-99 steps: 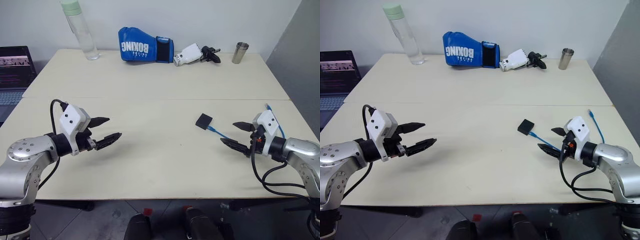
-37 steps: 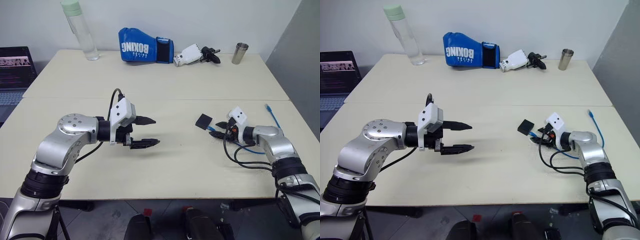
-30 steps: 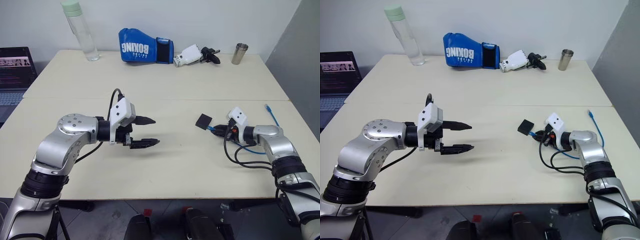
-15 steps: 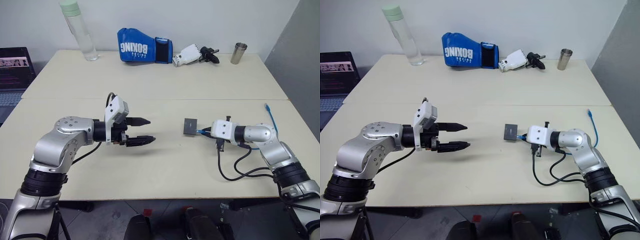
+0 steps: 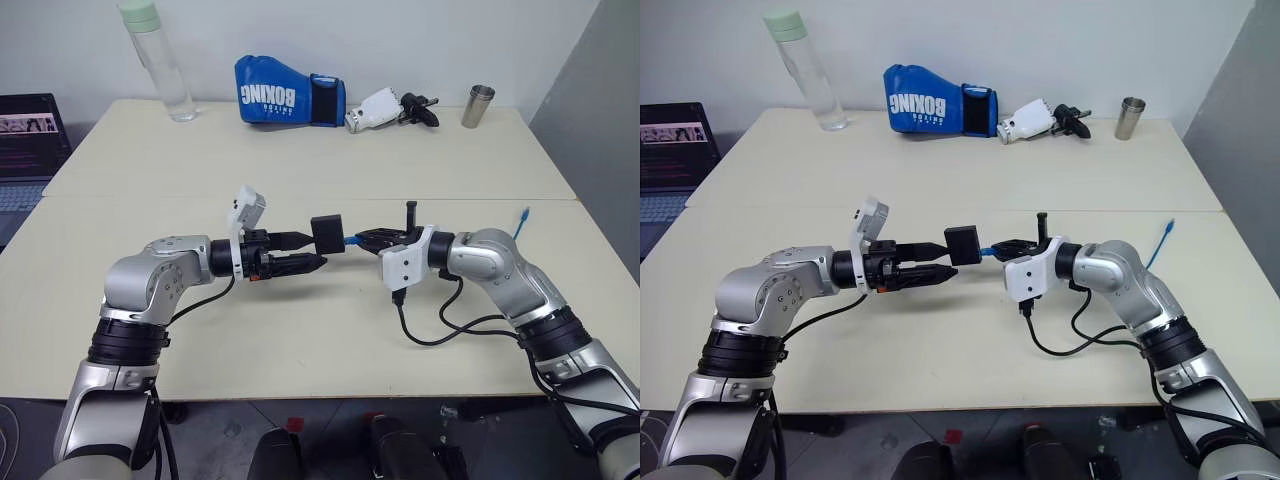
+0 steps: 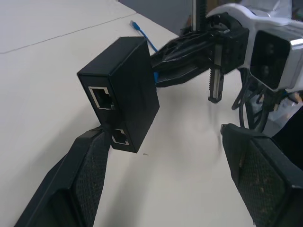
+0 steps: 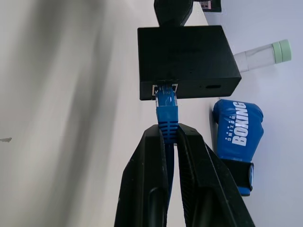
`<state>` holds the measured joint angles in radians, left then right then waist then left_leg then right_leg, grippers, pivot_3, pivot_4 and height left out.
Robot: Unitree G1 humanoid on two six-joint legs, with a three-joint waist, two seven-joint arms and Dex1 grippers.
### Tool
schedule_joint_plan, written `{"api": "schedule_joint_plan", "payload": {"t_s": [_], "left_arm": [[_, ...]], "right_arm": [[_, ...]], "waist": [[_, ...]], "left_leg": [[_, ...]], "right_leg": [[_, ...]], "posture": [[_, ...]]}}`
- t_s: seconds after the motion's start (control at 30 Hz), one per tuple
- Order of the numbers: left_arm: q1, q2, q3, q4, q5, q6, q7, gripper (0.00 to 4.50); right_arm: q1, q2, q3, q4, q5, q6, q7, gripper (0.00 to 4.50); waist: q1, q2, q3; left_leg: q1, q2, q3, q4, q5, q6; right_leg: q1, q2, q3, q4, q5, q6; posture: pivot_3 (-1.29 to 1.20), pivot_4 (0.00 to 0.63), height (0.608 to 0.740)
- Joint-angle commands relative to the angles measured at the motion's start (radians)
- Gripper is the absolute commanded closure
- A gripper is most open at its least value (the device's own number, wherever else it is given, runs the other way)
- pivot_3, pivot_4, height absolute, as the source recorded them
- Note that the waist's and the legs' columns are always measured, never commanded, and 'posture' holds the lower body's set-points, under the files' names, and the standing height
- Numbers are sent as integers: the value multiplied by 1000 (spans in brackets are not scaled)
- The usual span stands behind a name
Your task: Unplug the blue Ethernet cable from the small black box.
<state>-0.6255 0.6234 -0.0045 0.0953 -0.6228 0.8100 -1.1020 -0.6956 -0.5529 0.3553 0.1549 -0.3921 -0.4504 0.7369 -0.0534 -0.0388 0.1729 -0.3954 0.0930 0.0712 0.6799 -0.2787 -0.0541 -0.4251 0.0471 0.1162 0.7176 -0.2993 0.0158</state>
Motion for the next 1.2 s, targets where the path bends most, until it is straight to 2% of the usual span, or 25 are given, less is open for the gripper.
{"api": "schedule_joint_plan", "payload": {"t_s": [0.03,0.4,0.87,0.9,1.03,1.07,1.1,1.2], "left_arm": [[-38,-9,37,19,-19,6,6,621],[-4,28,41,8,-17,8,-35,621],[-45,-65,87,41,-76,44,16,621],[-46,-65,90,44,-84,50,9,986],[-48,-58,89,46,-97,64,-10,1652],[-48,-56,86,45,-98,66,-14,2063],[-48,-56,85,44,-97,68,-17,2098],[-49,-56,82,42,-97,72,-20,2861]], "right_arm": [[-32,16,-5,-72,18,-23,-6,4446],[-32,-9,-24,-62,28,-51,-3,4456],[-39,6,-18,-66,53,-64,-1,4462],[-39,6,-18,-67,56,-63,0,4462],[-41,4,-19,-68,59,-68,0,4462],[-42,2,-18,-69,59,-72,-1,4462],[-43,2,-18,-69,59,-75,-2,4462],[-42,0,-16,-71,59,-77,2,4462]], "waist": [[-1,0,0],[-2,0,0],[-2,0,0],[-2,0,0],[-2,0,0],[-2,0,0],[-2,0,0],[-2,0,0]], "left_leg": [[0,0,0,0,0,0],[0,0,-1,0,0,0],[-1,0,-4,0,0,0],[-1,0,-5,0,0,0],[-1,0,-6,0,0,0],[-1,0,-6,0,0,0],[-1,0,-6,0,0,0],[-1,0,-7,0,0,0]], "right_leg": [[0,0,0,0,0,0],[0,0,-1,0,0,0],[0,0,-1,0,0,0],[0,0,-1,0,0,0],[0,0,-2,0,0,0],[0,0,-2,0,0,0],[0,0,-2,0,0,0],[0,0,-2,0,0,0]], "posture": [[0,150,740],[0,150,740],[0,150,740],[0,150,740],[0,150,740],[0,150,740],[0,150,740],[0,150,740]]}}
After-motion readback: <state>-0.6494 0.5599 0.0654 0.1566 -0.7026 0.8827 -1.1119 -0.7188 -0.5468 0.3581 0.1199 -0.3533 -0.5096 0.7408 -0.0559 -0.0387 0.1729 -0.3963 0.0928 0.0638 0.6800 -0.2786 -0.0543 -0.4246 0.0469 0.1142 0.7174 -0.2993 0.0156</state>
